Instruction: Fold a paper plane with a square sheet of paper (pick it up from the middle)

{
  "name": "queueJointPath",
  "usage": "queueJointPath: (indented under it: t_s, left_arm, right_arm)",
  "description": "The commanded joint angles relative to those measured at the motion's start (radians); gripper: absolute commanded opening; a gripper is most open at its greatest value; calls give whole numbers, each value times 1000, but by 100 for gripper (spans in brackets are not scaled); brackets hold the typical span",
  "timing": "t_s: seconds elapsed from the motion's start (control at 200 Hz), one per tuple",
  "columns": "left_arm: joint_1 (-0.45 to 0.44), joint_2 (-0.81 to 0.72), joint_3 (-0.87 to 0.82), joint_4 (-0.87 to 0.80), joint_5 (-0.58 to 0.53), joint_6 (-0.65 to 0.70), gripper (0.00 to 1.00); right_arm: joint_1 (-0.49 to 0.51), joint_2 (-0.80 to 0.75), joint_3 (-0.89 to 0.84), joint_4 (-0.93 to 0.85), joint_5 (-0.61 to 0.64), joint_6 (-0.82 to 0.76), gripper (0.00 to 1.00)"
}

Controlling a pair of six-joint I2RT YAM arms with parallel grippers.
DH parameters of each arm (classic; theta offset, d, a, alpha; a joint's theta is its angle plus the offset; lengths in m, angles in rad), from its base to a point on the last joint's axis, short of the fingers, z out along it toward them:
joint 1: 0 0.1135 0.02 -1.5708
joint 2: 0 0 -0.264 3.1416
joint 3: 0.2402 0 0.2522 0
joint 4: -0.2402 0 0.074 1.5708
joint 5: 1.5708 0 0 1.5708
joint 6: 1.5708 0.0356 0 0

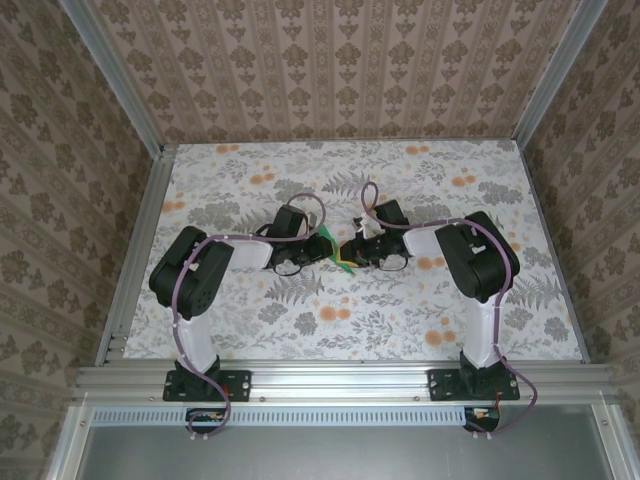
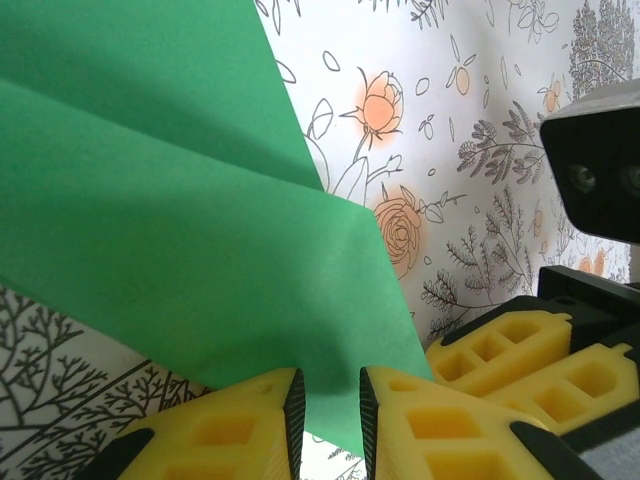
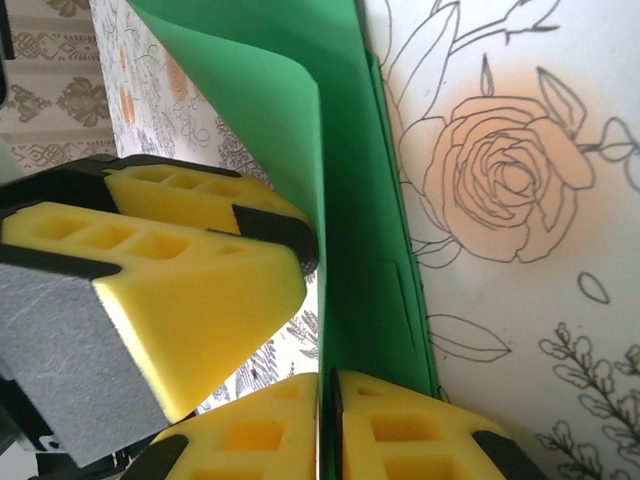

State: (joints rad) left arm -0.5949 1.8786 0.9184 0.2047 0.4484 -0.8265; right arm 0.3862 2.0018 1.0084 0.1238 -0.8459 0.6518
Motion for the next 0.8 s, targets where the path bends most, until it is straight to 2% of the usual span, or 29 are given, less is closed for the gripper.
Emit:
queueJointPath:
  t_s: [0.0,0.335,0.675,0.795]
  left_arm:
    - [10,39,6,-70,-36,-10,25]
    - [12,44,13,-78,-31,-8,25]
    - [15,47,17,-91,-33,-8,25]
    - [15,52,21,-100,-32,-10,25]
  right_arm:
    - [-3,-43,-18,-39,-22,-17,15]
    - [-3,-41,-50,-82,-5,-49,12]
    - [-3,-25,-33,-163,52,-91,2]
    - [-4,-41,-18,-173,41,-95,4]
